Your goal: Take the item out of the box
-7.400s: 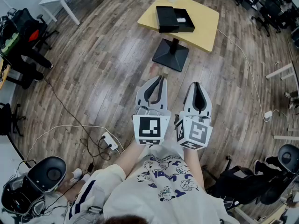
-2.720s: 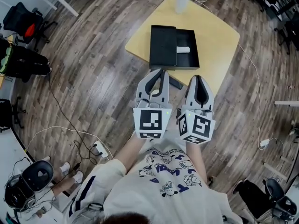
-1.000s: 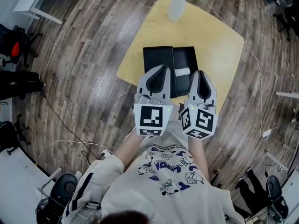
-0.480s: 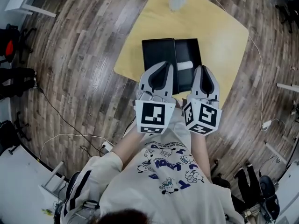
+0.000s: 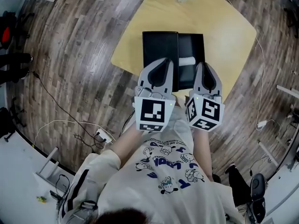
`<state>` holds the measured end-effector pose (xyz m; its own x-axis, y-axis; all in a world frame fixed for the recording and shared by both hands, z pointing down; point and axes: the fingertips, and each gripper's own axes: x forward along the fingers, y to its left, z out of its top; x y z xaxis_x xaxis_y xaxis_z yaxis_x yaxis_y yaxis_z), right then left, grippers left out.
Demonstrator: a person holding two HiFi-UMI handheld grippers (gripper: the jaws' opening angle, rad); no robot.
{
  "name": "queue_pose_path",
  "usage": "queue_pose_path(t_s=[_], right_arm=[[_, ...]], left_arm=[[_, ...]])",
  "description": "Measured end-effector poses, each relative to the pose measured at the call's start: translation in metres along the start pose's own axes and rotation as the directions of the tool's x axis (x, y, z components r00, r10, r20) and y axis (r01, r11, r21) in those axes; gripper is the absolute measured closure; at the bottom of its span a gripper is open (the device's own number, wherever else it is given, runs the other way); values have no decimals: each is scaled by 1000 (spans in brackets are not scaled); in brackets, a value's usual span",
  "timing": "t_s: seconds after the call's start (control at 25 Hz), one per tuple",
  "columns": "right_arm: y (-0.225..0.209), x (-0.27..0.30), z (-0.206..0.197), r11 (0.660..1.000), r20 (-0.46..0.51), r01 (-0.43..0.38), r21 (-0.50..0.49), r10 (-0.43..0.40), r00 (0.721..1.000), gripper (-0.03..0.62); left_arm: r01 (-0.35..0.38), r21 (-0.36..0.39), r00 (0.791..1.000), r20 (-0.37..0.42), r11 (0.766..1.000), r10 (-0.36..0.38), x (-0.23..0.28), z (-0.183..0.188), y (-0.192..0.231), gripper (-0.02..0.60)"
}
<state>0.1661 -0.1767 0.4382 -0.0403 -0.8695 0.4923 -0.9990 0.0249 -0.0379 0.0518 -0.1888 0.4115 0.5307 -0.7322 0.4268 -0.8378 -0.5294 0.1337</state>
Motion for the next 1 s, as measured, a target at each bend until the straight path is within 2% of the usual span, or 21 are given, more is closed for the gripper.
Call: queue_pose_path(t_s=[0.24, 0.4, 0.72, 1.0], right_arm=[[0, 17, -5, 993, -70, -78, -84, 72, 995, 553], [2, 27, -17, 978, -134, -157, -137, 139, 981, 551], [11, 41, -38, 918, -258, -304, -255, 239, 936, 549], [13, 46, -59, 862, -351, -390, -324, 273, 896, 548]], left_arm=[[-50, -41, 998, -36, 998, 49, 10, -7, 7, 554], [-69, -56, 996, -61, 996, 66, 14, -19, 7, 554], [-98, -70, 991, -99, 993, 91, 21, -33, 6, 554], [-129, -91, 985, -123, 987, 118, 25, -44, 7, 554]])
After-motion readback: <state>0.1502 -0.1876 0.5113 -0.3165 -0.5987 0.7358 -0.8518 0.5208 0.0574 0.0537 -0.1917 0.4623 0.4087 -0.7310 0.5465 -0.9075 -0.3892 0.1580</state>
